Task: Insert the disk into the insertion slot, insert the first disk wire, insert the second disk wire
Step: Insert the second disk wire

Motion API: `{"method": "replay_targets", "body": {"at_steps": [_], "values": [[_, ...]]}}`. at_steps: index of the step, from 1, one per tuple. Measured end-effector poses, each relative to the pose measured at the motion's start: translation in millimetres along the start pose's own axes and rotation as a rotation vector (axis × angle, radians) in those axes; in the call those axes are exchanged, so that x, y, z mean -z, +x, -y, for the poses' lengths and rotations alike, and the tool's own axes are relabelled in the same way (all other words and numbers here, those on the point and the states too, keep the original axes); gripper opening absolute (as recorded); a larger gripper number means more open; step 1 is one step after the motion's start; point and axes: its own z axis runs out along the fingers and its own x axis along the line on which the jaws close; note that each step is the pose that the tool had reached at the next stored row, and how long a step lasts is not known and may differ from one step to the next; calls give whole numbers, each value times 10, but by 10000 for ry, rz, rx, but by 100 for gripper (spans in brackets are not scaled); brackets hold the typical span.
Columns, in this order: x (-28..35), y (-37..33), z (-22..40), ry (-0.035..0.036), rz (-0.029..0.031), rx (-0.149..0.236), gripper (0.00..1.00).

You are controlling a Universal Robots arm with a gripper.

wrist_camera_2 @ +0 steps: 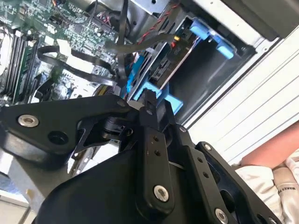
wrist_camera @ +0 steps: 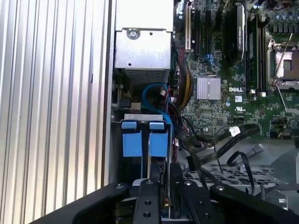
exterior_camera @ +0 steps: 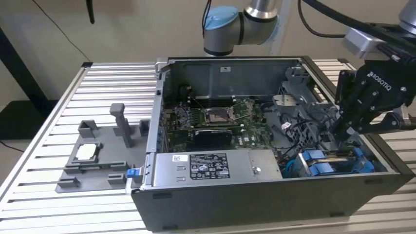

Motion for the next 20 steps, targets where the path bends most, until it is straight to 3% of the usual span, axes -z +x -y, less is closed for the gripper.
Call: {"method": "replay_targets", "body": {"at_steps": [3,6,8,9,12,15,16,20], "values": [[-11,-33,-92,50,57,8,24],[-19,-84,-166,106,65,9,24],[-26,-120,-214,183,74,12,25],[-30,-136,-238,250,75,14,32],[-42,-179,-289,536,82,18,32],[-53,-201,-330,1006,77,27,32],[-60,-211,-348,1131,78,29,32],[-103,-264,-430,1445,73,34,32]]}}
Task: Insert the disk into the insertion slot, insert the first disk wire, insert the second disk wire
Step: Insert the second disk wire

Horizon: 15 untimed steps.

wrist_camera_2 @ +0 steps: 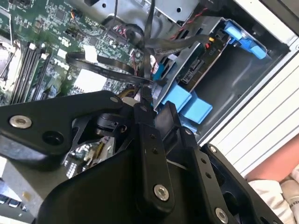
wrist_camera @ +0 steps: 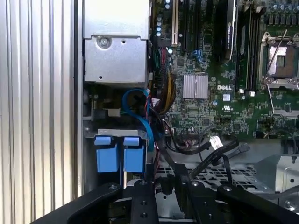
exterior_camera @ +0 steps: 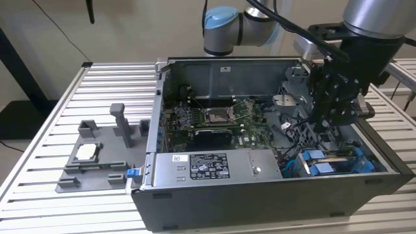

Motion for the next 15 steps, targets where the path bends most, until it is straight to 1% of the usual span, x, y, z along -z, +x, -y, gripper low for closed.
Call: {"method": "replay_targets", "body": {"at_steps": [4,5,6,7,13,14,15], "values": [[-22,-8,-30,469,-10,9,32],[-28,-8,-37,537,-14,11,32],[-31,-9,-48,573,-21,12,32],[-32,-9,-56,586,-22,12,32],[-32,-10,-79,595,-31,13,32],[-31,-10,-84,596,-32,13,29],[-31,-10,-95,598,-33,13,22]]}}
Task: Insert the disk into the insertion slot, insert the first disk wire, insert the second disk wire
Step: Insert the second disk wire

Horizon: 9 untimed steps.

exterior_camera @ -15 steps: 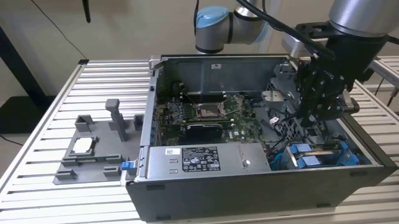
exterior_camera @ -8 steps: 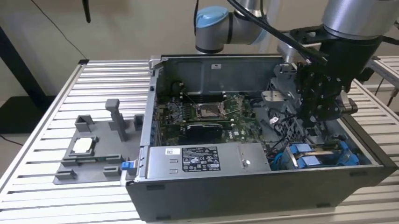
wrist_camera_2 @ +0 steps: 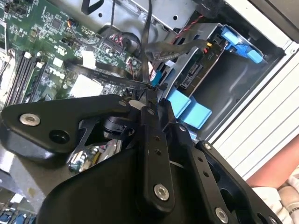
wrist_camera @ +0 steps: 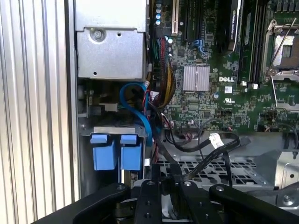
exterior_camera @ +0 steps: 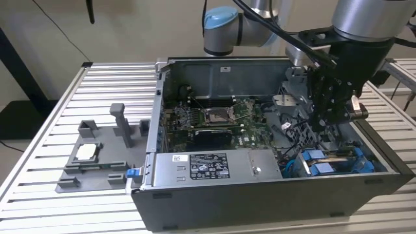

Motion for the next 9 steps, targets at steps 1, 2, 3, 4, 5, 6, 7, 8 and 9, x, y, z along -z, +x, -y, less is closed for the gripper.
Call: {"method": "replay_targets", "body": {"at_steps": [1,2,3,4,5,6,7,8,9], "values": [[1,0,-4,6,-1,0,22],[1,0,-7,12,0,-1,22],[0,0,-7,15,1,0,22],[0,0,-7,16,1,1,22],[0,1,-7,17,0,1,22],[-1,3,-8,17,1,1,22],[-2,4,-7,17,2,-1,20],[-2,9,-2,16,0,0,15],[-3,17,7,7,1,-1,15]]}}
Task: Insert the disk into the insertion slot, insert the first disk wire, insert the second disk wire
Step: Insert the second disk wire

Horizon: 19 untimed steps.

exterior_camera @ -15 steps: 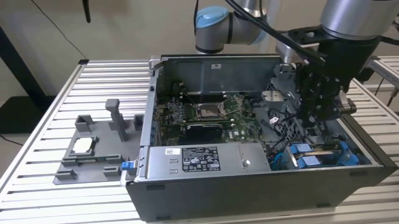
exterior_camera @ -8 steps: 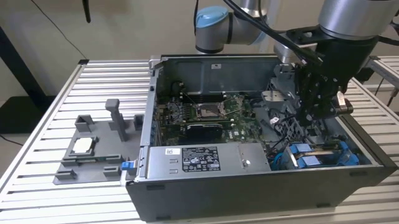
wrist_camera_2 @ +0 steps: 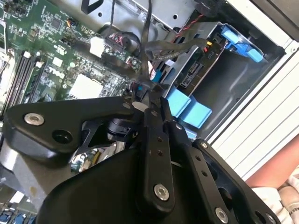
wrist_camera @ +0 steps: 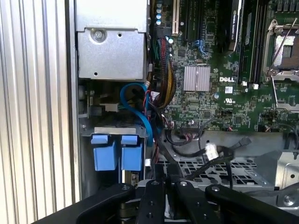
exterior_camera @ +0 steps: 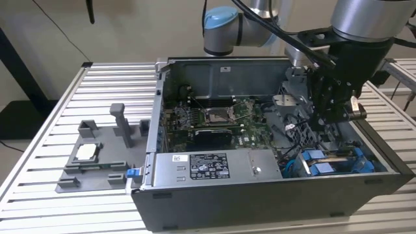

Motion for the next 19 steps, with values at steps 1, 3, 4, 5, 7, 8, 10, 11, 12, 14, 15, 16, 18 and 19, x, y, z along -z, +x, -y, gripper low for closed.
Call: {"method": "replay_targets", "body": {"at_steps": [1,3,4,5,7,8,10,11,12,14,15,16,18,19], "values": [[-1,16,17,-20,-1,0,15],[-6,52,50,-70,1,-1,15],[-7,65,62,-92,-1,-1,15],[-8,65,63,-107,2,-1,15],[-8,65,63,-119,-10,-3,15],[-8,65,63,-120,-72,2,15],[-11,45,63,-124,-346,22,16],[-11,23,62,-124,-468,31,16],[-14,2,58,-122,-539,36,23],[-15,-48,41,-108,-670,44,23],[-20,-71,30,-91,-747,49,23],[-22,-87,20,-72,-861,57,23],[-33,-115,7,-23,-1051,69,23],[-38,-122,4,3,-1134,74,23]]}}
